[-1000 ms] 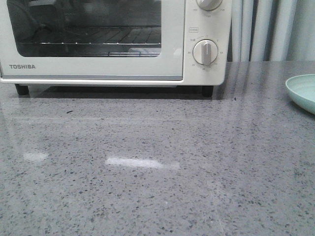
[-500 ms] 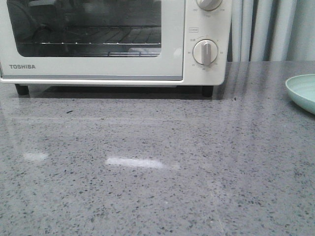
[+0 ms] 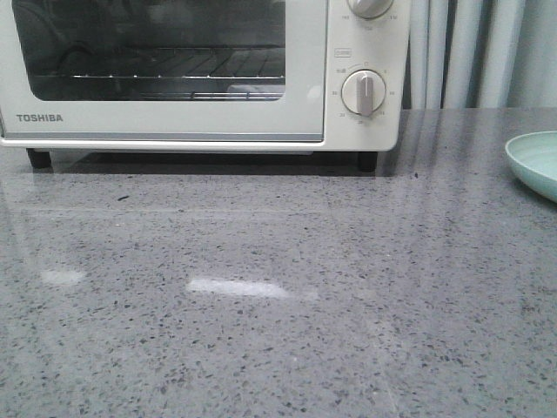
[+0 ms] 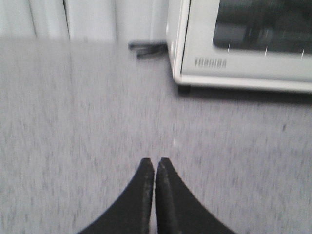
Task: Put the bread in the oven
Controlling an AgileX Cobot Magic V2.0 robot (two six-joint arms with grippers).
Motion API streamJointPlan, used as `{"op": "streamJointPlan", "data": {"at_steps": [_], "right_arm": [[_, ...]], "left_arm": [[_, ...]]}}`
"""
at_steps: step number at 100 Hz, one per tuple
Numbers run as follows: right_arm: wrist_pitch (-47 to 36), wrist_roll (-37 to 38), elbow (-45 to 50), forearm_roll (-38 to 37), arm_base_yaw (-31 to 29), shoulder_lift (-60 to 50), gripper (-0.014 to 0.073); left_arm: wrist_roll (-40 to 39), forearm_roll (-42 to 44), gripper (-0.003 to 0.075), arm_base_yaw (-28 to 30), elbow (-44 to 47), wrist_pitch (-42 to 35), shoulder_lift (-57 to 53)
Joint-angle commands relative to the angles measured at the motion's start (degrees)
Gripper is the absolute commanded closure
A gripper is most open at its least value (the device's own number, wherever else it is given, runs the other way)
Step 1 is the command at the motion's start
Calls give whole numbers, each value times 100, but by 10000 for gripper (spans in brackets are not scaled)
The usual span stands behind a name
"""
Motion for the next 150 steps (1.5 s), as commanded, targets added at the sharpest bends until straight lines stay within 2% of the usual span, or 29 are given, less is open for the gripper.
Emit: {"op": "streamJointPlan", "data": {"at_steps": [1,10,26,36,44,48,56,62,76,84,97,102,107,117,126,134,150], "right_arm": [[-467,-20,62,-44,4,-120,644],[-1351,89,62,345,4,-120,644],[-3255,89,62,346,4,-120,644],[-4422,89,62,346,4,-120,644],[-5371,126,62,346,4,-120,644],[-5632,541,62,346,4,-120,644],[-6010,2025,62,357,4,-120,644],[-6066,2455,37,357,4,-120,644],[-5372,2414,-17,357,4,-120,644],[-4606,2414,-132,258,4,-120,644],[-2279,2414,-856,-727,4,-45,644],[-1432,2414,-1246,-794,4,67,644],[-959,2414,-1581,-794,4,264,644],[-466,2227,-2232,-794,4,765,644],[-203,1697,-2843,-794,4,1355,644],[91,1606,-3385,-794,4,1861,644],[1379,1606,-4650,-780,4,2920,644]], "left_arm": [[-19,1,741,21,133,-1151,-169],[-19,1,741,21,133,-2029,-169],[-19,1,741,21,133,-3364,-169],[-19,10,741,33,133,-3939,-169],[-19,10,741,33,133,-4049,-169],[-19,10,741,33,133,-4049,-169],[-127,-253,741,33,133,-4214,-169],[-477,-497,741,33,122,-4388,-169],[-819,-634,742,33,47,-4482,-169],[-819,-288,742,33,-139,-4357,-169],[-819,453,742,33,-851,-2913,-94],[-819,467,742,33,-1172,-2355,-1],[-819,467,742,33,-1514,-1966,133],[-819,454,742,33,-2005,-1602,562],[-819,454,742,33,-2384,-1495,1013],[-819,454,741,22,-2647,-1472,1508],[-819,454,741,-352,-3244,-1241,2497]]}}
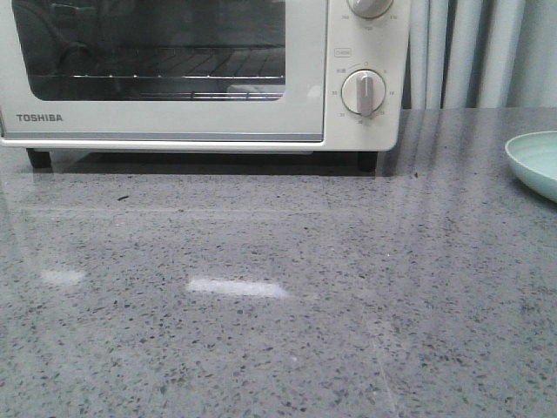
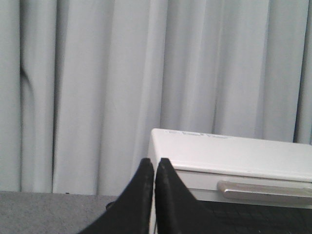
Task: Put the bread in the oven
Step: 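Pull the oven door handle down with the left gripper to open it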
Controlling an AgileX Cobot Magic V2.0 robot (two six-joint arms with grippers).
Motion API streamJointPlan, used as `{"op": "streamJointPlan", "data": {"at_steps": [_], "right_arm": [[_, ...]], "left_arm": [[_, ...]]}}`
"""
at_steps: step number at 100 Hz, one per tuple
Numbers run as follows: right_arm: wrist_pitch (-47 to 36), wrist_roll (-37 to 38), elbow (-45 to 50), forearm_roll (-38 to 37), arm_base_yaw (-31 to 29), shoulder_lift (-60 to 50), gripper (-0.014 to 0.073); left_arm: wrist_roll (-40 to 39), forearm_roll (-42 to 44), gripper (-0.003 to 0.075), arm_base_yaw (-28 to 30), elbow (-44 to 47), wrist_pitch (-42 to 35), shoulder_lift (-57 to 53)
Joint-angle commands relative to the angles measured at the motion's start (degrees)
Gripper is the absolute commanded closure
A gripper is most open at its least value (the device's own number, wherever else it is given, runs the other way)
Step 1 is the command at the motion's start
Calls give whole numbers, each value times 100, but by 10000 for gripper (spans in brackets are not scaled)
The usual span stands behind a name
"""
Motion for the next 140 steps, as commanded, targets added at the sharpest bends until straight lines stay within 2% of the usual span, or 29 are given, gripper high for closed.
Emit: {"op": "streamJointPlan", "data": {"at_steps": [1,11,22,38,58,81,108,128,140], "right_arm": [[421,-105,-845,-81,4,605,644],[985,-105,-1489,-68,4,1190,644],[914,-125,-1916,14,4,1507,644],[858,-124,-2164,105,4,1743,644],[881,-124,-2164,133,135,1769,644],[872,-375,-2164,133,437,1769,644],[859,-375,-2164,133,494,1769,644],[869,-375,-2164,133,494,1769,644],[881,-375,-2164,133,494,1769,644]], "left_arm": [[-65,1,741,-282,-490,-197,580],[-42,118,741,-713,-864,-124,1169],[-42,196,741,-1241,-1209,-124,1868],[-42,186,742,-1737,-1942,481,3014],[-42,-126,741,-1841,-3016,1122,4193],[-19,-150,741,-2001,-3740,1435,4711],[153,-150,741,-2189,-3838,1669,5098],[164,-184,741,-2199,-3826,2163,5375],[164,-257,741,-2256,-3591,2034,5234]]}}
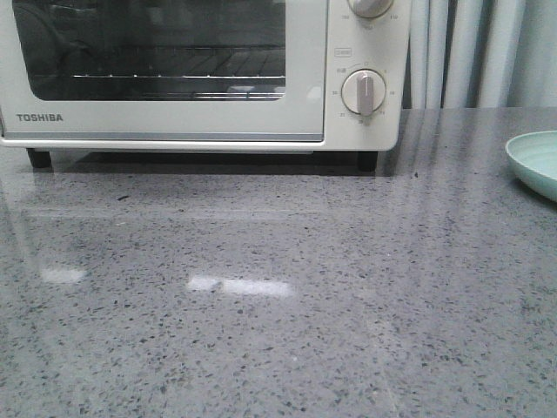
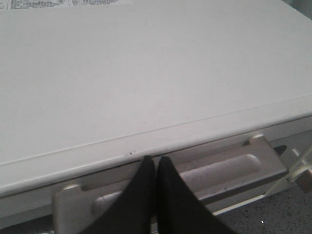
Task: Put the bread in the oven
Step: 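Pull the oven door handle down with the left gripper to open it, then lower the right gripper over the croissant on the plate and grasp it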
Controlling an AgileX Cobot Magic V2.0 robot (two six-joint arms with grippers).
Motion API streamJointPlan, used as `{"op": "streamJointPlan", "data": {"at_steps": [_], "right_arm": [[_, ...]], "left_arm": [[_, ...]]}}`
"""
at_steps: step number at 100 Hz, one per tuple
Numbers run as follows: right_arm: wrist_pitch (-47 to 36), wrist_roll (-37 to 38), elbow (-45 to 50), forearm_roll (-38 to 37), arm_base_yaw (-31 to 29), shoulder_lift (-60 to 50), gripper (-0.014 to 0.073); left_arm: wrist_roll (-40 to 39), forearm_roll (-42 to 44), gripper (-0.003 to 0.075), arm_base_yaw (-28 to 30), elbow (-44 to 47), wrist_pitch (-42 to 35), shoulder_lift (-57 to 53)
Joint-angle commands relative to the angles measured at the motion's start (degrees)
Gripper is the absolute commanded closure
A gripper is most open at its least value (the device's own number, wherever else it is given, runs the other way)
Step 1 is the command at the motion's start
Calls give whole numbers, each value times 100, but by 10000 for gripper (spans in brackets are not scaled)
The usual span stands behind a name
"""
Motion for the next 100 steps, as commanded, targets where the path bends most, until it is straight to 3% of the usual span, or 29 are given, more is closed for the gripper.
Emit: {"op": "streamJointPlan", "data": {"at_steps": [1,29,46,65,70,77,89,94,100], "right_arm": [[-370,-79,-201,-77,-2,32,644],[-139,-79,-190,-77,-2,32,644],[535,-92,-179,-77,-2,46,644],[1065,-801,-65,-121,-2,165,630],[1225,-795,-28,-121,-2,237,587],[1435,-795,18,-110,-2,373,463],[1365,-795,108,-110,-2,651,154],[1313,-795,117,-110,-2,786,88],[1263,-795,117,-110,-2,1015,76]], "left_arm": [[3,-109,741,-91,99,-26,-181],[-10,-711,742,-352,1666,-351,-1380],[-10,-1231,742,-657,2563,-370,-2528],[-10,-1209,742,-853,2903,-191,-3655],[-10,-1168,742,-853,2903,-191,-3881],[-10,-1089,742,-853,2903,-191,-4106],[-10,-996,742,-853,2903,-76,-4280],[-10,-986,742,-853,2903,9,-4288],[-10,-986,741,-853,2903,98,-4288]]}}
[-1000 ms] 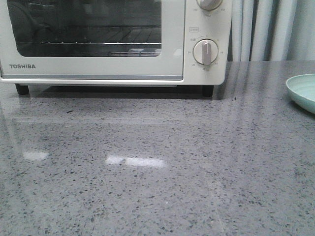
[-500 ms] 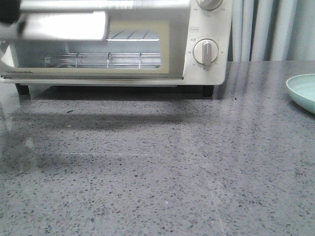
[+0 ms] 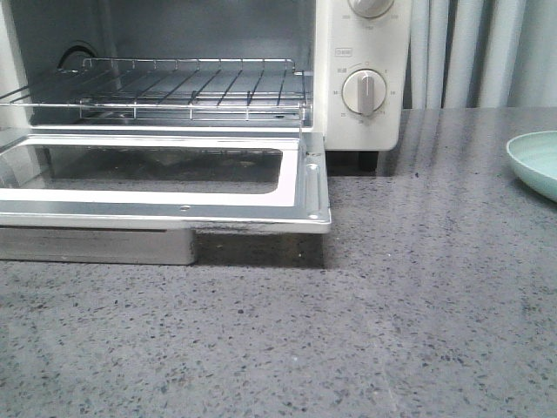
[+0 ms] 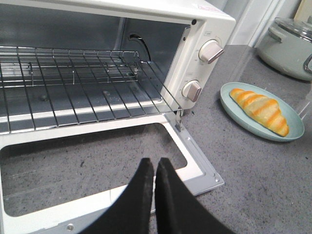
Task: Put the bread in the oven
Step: 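Lower the right gripper over the croissant on the plate and grasp it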
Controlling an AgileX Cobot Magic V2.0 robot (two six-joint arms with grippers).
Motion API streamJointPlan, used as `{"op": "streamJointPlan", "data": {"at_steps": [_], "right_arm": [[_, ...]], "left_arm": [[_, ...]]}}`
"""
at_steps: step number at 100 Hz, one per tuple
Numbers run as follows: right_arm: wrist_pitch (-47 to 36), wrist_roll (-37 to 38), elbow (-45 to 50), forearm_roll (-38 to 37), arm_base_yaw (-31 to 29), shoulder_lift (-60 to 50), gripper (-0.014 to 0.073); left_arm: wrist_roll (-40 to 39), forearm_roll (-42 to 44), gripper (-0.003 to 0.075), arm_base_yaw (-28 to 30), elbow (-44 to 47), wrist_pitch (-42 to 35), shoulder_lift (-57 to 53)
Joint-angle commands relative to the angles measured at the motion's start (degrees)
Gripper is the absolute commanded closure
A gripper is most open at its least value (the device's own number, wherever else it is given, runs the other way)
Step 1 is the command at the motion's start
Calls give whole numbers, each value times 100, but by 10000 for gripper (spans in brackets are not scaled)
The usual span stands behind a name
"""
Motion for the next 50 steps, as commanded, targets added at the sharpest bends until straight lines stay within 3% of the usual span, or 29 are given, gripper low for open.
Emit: {"op": "streamJointPlan", "data": {"at_steps": [1,50], "right_arm": [[-409,-83,-120,-110,-2,311,77],[-914,-83,-120,-110,-2,2712,78]], "left_arm": [[-22,7,742,-45,-136,-227,1],[-1,43,741,-45,-136,-200,1]]}}
